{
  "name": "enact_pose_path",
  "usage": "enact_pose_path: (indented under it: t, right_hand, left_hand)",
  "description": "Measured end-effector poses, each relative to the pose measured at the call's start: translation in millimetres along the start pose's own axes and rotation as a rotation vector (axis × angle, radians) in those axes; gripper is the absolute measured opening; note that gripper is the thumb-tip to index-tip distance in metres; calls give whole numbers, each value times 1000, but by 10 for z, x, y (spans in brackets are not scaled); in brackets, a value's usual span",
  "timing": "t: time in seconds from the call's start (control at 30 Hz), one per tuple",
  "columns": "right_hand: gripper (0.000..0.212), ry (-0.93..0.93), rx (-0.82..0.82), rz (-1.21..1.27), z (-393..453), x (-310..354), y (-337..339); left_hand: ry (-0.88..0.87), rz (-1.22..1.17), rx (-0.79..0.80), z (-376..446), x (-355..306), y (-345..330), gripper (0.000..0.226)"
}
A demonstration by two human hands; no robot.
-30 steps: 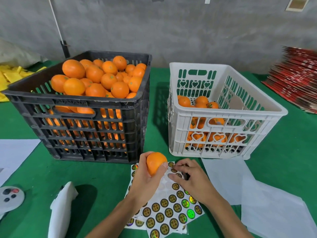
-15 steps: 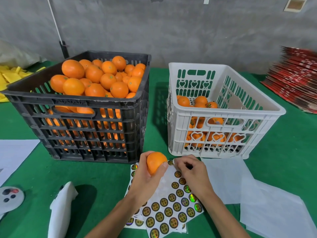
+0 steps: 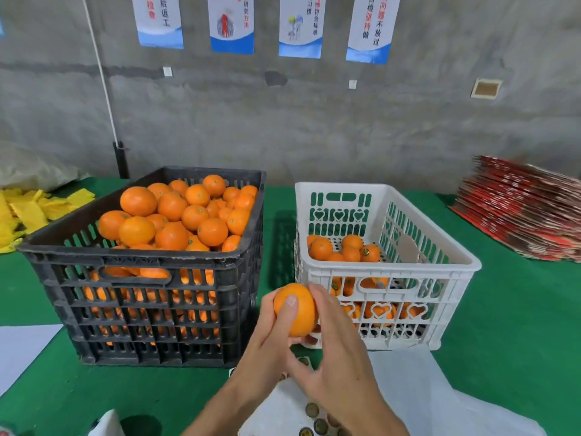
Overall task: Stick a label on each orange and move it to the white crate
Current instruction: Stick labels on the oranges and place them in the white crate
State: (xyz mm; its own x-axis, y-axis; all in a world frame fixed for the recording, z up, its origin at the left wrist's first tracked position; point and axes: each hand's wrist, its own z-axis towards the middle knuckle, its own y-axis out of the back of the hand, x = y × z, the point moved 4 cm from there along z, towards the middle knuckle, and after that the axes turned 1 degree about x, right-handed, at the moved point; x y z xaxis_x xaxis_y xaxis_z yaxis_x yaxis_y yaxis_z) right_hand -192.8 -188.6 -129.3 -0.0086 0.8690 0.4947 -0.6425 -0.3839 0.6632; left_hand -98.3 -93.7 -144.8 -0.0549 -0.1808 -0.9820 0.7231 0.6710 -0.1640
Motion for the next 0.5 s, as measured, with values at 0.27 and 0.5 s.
enact_pose_path:
  t: [0.27,0.5]
  right_hand:
    - [78,-208,-284,-247,769,-177,731]
    - [55,30,-209,-69,1183,422,235]
  left_hand:
    - [-294,179,-1,353,-1022,-176,30]
    - [-536,656,-358,303,-1567,796,7]
